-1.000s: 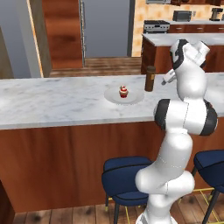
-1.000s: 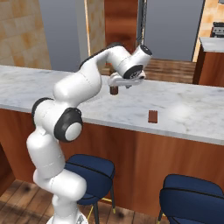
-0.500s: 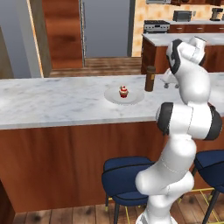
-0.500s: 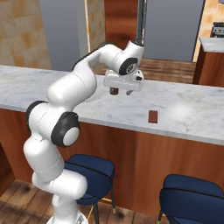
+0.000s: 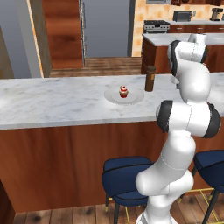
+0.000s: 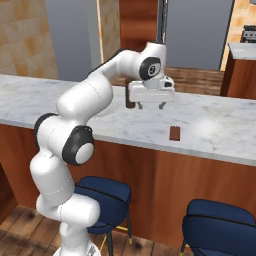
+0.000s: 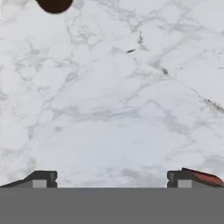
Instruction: Take the cinnamon bottle from the cabinet and place it on the dining table, next to the plate with the cupcake. Then take the chocolate from the dining counter and place it on the cupcake plate.
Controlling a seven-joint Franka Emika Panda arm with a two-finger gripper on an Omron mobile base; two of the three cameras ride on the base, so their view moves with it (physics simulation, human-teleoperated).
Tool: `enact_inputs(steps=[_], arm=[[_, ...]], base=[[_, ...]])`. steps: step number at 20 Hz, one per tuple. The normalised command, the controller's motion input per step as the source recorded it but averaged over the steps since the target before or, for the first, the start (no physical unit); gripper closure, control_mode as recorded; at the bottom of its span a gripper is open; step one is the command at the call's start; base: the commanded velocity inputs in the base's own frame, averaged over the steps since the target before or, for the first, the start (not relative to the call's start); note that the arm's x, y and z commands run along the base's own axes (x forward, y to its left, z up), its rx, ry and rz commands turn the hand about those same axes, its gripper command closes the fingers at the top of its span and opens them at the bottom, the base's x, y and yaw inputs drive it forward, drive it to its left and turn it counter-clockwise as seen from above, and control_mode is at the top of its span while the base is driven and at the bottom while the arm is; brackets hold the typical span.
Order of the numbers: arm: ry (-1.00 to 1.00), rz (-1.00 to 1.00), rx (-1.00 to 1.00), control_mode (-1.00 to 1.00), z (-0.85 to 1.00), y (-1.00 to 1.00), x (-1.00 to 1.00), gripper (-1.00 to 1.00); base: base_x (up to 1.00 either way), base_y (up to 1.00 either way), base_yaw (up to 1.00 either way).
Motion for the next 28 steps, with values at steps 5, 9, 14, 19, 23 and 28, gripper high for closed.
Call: enact_inputs(steps=[5,9,14,19,23,28], arm=[[0.0,-0.1,-0.29,-1.0,-0.14,-0.43,-0.12,-1.0],[0.0,-0.06,-0.24,-1.0,-0.28,-0.22,-0.2,-1.0],[0.14,-0.14,-0.01,-1.0,-0.04,-0.37,-0.05,-1.0],[0.14,-0.12,0.04,-1.0,0.0,-0.35,0.0,-1.0],[0.18,-0.11,0.13,-1.0,0.0,-0.25,-0.02,-1.0],[0.06,-0.06,0.14,-1.0,0.0,-0.1,-0.09,-1.0]], base=[[0.0,0.0,0.0],[0.0,0.0,0.0],[0.0,0.0,0.0],[0.0,0.0,0.0],[0.0,0.0,0.0],[0.0,0.0,0.0]])
